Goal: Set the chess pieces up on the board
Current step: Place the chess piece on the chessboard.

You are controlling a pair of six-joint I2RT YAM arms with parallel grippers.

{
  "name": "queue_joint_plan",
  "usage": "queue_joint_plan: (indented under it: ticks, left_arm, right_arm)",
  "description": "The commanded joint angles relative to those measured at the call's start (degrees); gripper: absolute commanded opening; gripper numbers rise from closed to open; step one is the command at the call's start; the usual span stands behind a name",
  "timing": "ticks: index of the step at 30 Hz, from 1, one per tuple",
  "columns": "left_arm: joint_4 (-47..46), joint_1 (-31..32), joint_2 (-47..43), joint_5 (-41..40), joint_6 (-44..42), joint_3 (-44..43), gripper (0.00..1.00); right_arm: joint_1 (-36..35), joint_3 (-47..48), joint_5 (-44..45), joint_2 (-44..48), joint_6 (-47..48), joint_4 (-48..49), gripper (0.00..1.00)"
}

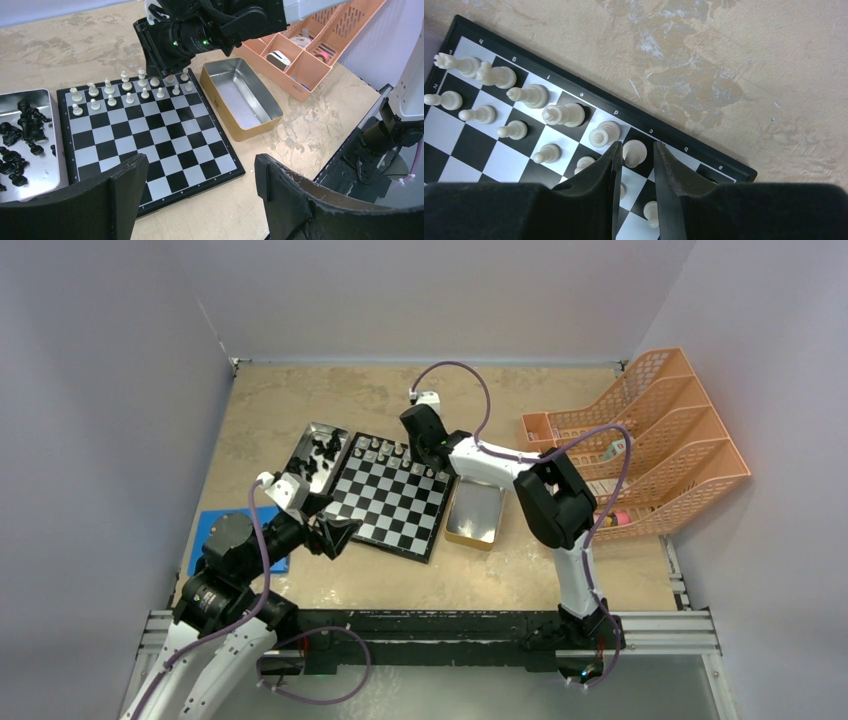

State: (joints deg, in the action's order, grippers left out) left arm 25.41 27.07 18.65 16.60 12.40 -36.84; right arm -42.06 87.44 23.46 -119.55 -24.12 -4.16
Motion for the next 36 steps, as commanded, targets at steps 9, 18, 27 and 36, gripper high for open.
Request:
queue_joint_plan:
  ticks: [9,18,27,36]
  left_arm:
    - [-1.1,0.0,0.0,-0.7,-0.1,-0.4,0.78]
    - [-1.1,0.0,-0.2,-0.8,-0.1,-0.3,0.78]
    - [-0.7,0.0,3.8,-2.8,3.1,-1.1,0.78]
    - [3.6,0.0,10.2,-2.3,7.4,-8.4,0.78]
  right_arm:
    - [0.3,2.4,1.9,-0.8,1.3,-0.8,0.26]
    - [0.3,2.6,0.5,0.7,0.8,-1.9,0.29]
    - [0.3,0.3,-0.9,9.2,0.3,-3.2,0.49]
    - [0.6,-7.8,-4.0,25.2,-2.5,-5.6,0.58]
